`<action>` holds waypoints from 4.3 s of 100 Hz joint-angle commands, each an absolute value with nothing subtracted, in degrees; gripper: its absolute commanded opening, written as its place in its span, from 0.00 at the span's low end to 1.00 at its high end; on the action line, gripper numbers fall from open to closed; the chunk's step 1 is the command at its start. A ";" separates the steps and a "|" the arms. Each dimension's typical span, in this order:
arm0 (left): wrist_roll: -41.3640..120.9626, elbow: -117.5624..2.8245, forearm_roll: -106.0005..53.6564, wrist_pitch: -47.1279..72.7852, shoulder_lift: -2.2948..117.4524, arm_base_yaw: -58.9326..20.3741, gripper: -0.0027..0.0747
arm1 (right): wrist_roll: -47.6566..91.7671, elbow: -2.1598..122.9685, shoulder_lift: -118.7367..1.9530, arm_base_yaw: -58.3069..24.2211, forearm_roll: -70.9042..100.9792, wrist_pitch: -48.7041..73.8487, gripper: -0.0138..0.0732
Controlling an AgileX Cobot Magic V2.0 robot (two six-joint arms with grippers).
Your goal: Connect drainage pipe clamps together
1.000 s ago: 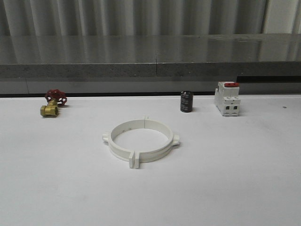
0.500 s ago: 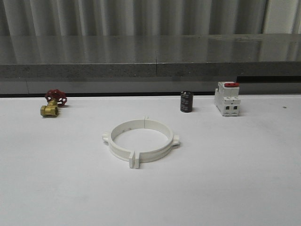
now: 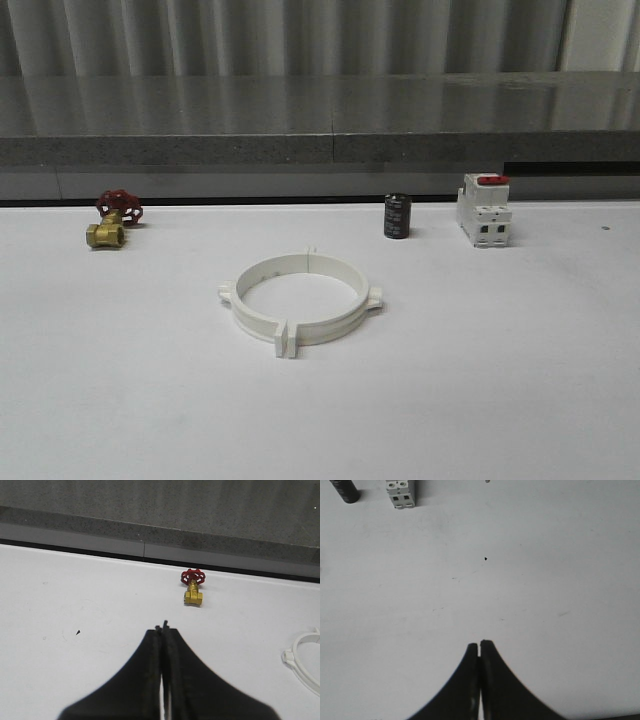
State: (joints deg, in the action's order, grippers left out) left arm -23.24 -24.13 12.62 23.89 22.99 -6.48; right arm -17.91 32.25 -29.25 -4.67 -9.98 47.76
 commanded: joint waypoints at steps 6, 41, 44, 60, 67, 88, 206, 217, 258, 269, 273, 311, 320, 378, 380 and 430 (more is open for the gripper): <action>-23.18 -25.63 12.99 19.74 23.36 -6.33 0.01 | -17.13 33.66 -29.25 -4.22 -10.44 44.79 0.08; -23.18 -25.63 12.99 19.74 23.36 -6.33 0.01 | -17.13 33.66 -29.25 -4.28 -10.44 44.86 0.08; -23.18 -25.63 12.99 19.74 23.36 -6.33 0.01 | -17.13 33.66 -29.25 -4.33 -10.44 45.01 0.08; -23.18 -25.63 12.99 19.74 23.36 -6.33 0.01 | -17.13 33.66 -29.25 -4.33 -10.44 45.06 0.08; -23.18 -25.63 12.99 19.74 23.36 -6.33 0.01 | -17.08 33.66 -29.25 -4.33 -10.44 44.65 0.08; -23.18 -25.63 12.99 19.74 23.36 -6.33 0.01 | -14.33 31.90 -26.46 -4.33 -10.49 34.82 0.08; -23.18 -25.63 12.99 19.74 23.47 -6.33 0.01 | -11.59 -0.71 1.76 1.19 -1.34 6.06 0.08; -23.18 -25.63 12.99 19.74 23.47 -6.33 0.01 | -11.59 -0.71 1.76 1.19 -1.34 4.51 0.08; -23.18 -25.63 12.99 19.74 23.47 -6.33 0.01 | -11.59 -0.71 1.76 1.19 -1.34 3.49 0.08; -23.18 -25.63 12.99 19.74 23.47 -6.33 0.01 | -11.59 -0.71 1.76 1.19 -1.34 3.55 0.08; -23.18 -25.63 12.99 19.74 23.47 -6.33 0.01 | -11.59 -0.71 1.76 1.19 -1.34 3.55 0.08; -23.18 -25.63 12.99 19.74 23.47 -6.33 0.01 | -11.59 -0.71 1.76 1.19 -1.34 3.55 0.08; -23.18 -25.63 12.99 19.74 23.47 -6.33 0.01 | -11.59 -0.71 1.76 1.19 -1.34 3.55 0.08; -20.92 -25.50 9.32 17.79 23.37 -6.33 0.01 | -11.59 -0.71 1.76 1.19 -1.34 3.55 0.08; -19.15 -25.42 8.07 17.48 23.37 -6.33 0.01 | -11.59 -0.71 1.76 1.19 -1.34 3.55 0.08; 0.00 -9.44 -3.20 2.28 10.97 -6.22 0.01 | -11.59 -0.71 1.76 1.19 -1.34 3.55 0.08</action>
State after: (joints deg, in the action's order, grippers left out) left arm 0.00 -10.81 -3.10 7.59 13.51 -6.48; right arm -11.77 -1.54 0.51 0.86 -1.07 8.27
